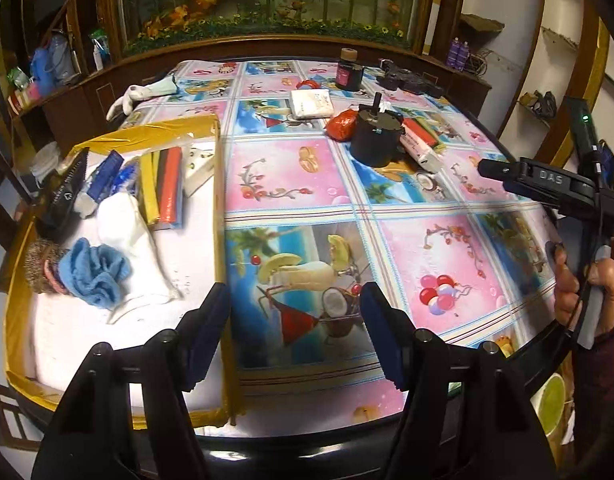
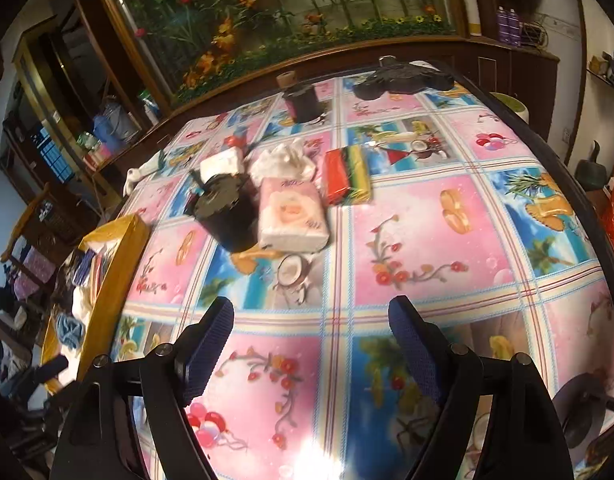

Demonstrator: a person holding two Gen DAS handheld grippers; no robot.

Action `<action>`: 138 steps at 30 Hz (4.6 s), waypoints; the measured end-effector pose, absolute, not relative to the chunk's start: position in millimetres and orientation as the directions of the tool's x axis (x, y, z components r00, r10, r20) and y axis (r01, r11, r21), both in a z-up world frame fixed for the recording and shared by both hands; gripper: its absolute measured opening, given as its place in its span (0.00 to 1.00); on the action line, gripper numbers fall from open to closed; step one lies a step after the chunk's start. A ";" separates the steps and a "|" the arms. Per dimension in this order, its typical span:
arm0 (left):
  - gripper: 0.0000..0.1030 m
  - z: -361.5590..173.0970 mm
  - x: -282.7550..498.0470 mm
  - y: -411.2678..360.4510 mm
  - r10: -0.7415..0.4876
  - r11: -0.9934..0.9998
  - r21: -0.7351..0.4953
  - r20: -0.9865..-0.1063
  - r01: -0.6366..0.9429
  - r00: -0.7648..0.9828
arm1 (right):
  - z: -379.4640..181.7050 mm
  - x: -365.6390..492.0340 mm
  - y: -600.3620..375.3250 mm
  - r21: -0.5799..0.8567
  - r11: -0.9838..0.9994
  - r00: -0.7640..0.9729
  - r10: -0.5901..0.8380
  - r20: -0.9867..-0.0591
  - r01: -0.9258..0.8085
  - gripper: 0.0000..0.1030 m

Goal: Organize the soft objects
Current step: 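Grasp the white Face tissue packet with left while right grasps the bagged striped sponges, then drop the white Face packet into the box with left while right drops the sponge bag in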

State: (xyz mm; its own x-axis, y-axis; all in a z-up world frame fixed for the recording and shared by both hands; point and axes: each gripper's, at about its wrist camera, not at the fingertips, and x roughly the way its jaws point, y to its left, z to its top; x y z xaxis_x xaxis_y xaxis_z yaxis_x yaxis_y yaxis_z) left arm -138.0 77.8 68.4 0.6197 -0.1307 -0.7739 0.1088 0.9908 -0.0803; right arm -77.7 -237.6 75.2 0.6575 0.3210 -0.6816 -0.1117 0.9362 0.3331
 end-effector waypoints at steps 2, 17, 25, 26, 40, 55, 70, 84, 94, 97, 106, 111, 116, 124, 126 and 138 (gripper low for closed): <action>0.64 69.5 -134.0 82.5 -0.186 0.982 -0.140 -0.771 0.123 0.609 | 76.4 -71.4 -238.7 0.334 0.937 0.660 0.314 -0.683 -0.101 0.78; 0.70 99.9 46.2 80.0 -0.326 0.943 -0.305 -0.768 0.133 0.552 | 72.4 -0.7 -252.8 0.387 0.922 0.688 0.278 -0.670 0.005 0.78; 0.70 54.8 141.5 66.3 -0.323 0.943 -0.321 -0.814 0.090 0.483 | 68.4 61.5 -271.6 0.448 0.887 0.695 0.253 -0.673 0.111 0.79; 0.70 50.6 149.2 64.1 -0.311 0.947 -0.307 -0.821 0.088 0.479 | 66.0 70.2 -268.5 0.444 0.889 0.687 0.255 -0.680 0.110 0.79; 0.70 19.8 199.4 24.3 -0.259 0.964 -0.204 -0.860 0.170 0.439 | 30.2 124.7 -230.8 0.329 0.943 0.623 0.225 -0.749 0.056 0.79; 0.59 62.0 145.0 53.8 -0.283 0.959 -0.252 -0.805 0.132 0.521 | 35.7 108.9 -211.3 0.233 0.973 0.668 0.174 -0.724 -0.001 0.33; 0.60 130.1 -39.2 176.9 -0.315 0.918 -0.394 -0.671 0.037 0.672 | 86.0 25.2 -207.3 0.294 0.955 0.746 0.220 -0.628 -0.035 0.34; 0.60 57.5 -139.5 281.4 -0.082 0.868 -0.396 -0.708 -0.299 0.701 | 113.8 -68.1 -93.1 0.281 0.913 0.668 0.407 -0.623 -0.295 0.34; 0.62 35.4 -146.0 291.8 0.096 0.898 -0.209 -0.767 -0.388 0.635 | 88.2 -98.6 23.4 0.247 0.826 0.496 0.513 -0.701 -0.506 0.34; 0.63 35.9 -150.1 296.8 0.071 0.894 -0.245 -0.750 -0.375 0.658 | 83.2 -102.2 51.6 0.227 0.801 0.458 0.521 -0.720 -0.554 0.34; 0.65 54.5 -171.5 311.7 0.039 0.862 -0.348 -0.678 -0.368 0.734 | 71.9 -113.8 114.7 0.193 0.739 0.385 0.534 -0.753 -0.646 0.34; 0.65 75.0 -181.8 302.2 0.190 0.883 -0.221 -0.638 -0.415 0.746 | 57.7 -110.5 146.1 0.188 0.713 0.353 0.536 -0.767 -0.675 0.35; 0.71 86.2 -185.7 288.5 0.312 0.886 -0.098 -0.598 -0.454 0.738 | 51.9 -108.9 171.0 0.143 0.684 0.353 0.530 -0.771 -0.715 0.37; 0.71 90.7 -183.9 272.2 0.359 0.895 -0.008 -0.581 -0.446 0.731 | 63.9 -115.7 151.5 0.166 0.686 0.382 0.570 -0.728 -0.708 0.68; 0.71 91.2 -182.2 268.4 0.358 0.898 0.001 -0.583 -0.440 0.729 | 68.5 -116.8 142.9 0.164 0.696 0.402 0.572 -0.715 -0.699 0.71; 0.71 90.6 -175.2 240.7 0.323 0.922 0.031 -0.613 -0.387 0.721 | 68.9 -112.8 93.7 0.246 0.755 0.444 0.580 -0.683 -0.607 0.76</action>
